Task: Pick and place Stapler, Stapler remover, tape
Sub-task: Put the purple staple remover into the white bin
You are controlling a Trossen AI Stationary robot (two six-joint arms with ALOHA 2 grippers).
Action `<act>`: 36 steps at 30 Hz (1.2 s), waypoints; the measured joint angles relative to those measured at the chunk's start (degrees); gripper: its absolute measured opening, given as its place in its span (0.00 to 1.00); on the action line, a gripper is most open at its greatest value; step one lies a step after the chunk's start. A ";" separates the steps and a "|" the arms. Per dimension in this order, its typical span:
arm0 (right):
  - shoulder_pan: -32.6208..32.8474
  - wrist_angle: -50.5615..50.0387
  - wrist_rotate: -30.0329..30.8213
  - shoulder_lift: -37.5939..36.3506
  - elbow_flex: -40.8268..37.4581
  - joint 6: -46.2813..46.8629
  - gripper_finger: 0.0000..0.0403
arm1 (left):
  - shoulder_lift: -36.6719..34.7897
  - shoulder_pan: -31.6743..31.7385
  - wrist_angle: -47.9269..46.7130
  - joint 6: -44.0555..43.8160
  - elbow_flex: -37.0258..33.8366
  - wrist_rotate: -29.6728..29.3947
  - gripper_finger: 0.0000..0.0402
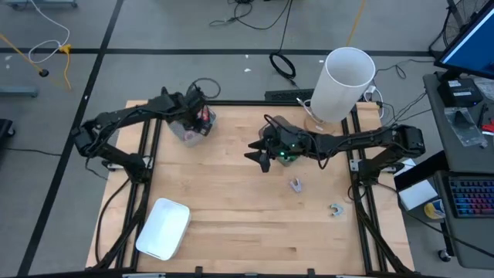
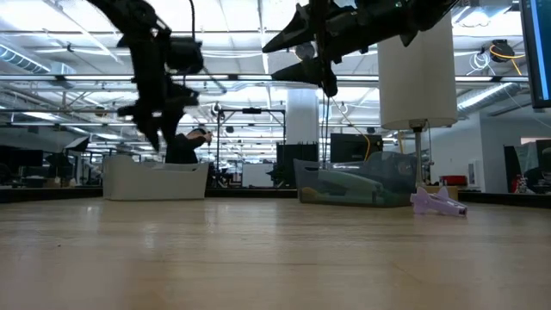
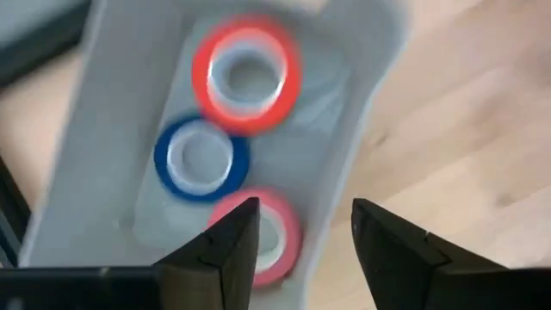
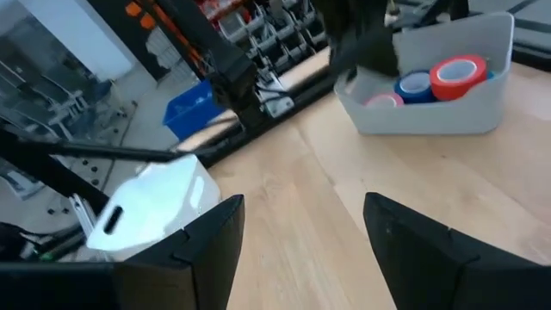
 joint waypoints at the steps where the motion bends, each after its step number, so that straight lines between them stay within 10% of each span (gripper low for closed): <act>1: 0.00 -0.88 0.00 0.00 0.00 -0.58 0.58 | 0.00 -0.42 -0.17 -0.10 1.79 0.31 0.47; 15: 0.00 -48.08 -14.82 -6.84 0.07 -7.08 0.57 | -0.11 -19.78 12.26 -6.53 11.71 7.04 0.47; 21: 0.06 -67.20 -12.98 -9.29 -0.98 -6.96 0.57 | -0.11 -31.93 24.22 -10.35 11.69 -2.30 0.47; 36: 0.04 -46.13 -11.77 -13.19 -18.90 8.42 0.55 | 4.86 -47.56 35.17 -19.35 11.50 -22.93 0.47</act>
